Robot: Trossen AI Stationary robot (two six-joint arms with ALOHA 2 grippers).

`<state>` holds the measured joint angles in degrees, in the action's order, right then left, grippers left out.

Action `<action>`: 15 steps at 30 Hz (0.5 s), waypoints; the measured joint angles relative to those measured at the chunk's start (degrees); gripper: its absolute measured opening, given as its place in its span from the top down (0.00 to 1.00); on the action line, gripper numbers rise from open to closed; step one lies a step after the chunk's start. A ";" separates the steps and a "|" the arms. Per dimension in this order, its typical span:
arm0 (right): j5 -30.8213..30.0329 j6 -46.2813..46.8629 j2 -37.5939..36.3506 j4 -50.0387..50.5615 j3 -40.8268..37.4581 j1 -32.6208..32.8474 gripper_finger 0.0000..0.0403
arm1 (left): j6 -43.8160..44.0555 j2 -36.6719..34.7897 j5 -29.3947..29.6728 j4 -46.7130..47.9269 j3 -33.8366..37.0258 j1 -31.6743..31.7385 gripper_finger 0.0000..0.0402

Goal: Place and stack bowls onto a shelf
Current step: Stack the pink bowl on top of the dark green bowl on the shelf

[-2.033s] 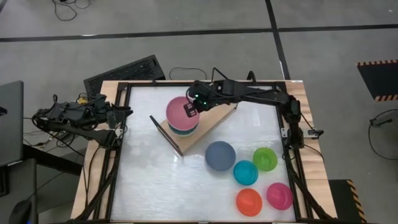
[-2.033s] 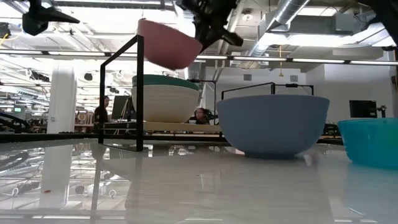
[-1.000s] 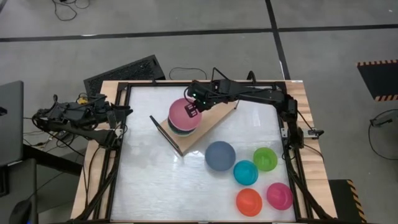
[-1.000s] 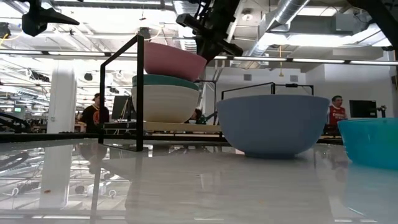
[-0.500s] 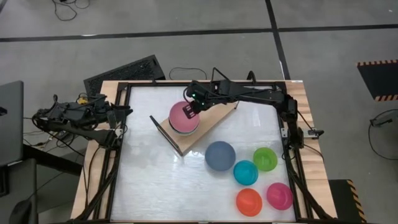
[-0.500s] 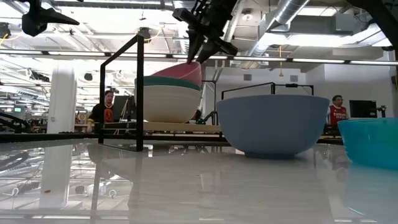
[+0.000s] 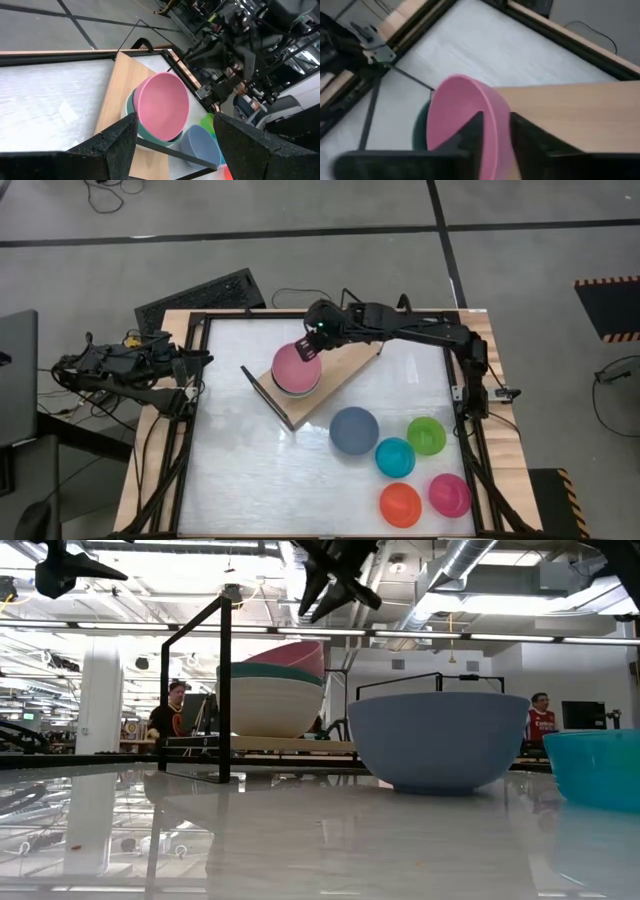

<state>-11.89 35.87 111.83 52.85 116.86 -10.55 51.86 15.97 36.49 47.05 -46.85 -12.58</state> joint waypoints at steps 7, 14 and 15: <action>4.81 -2.74 3.31 0.42 -0.13 -0.85 0.94 | 0.00 0.00 0.24 0.02 0.00 0.00 0.39; 4.47 -3.38 3.76 0.84 -0.13 -1.64 0.95 | 0.00 0.01 0.30 0.04 0.00 0.00 0.39; 4.51 -3.36 3.76 1.02 -0.13 -2.01 0.95 | 0.00 0.01 0.32 0.04 0.00 0.00 0.39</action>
<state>-7.38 32.51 115.59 53.87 116.73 -12.56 51.86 15.98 36.82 47.09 -46.85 -12.59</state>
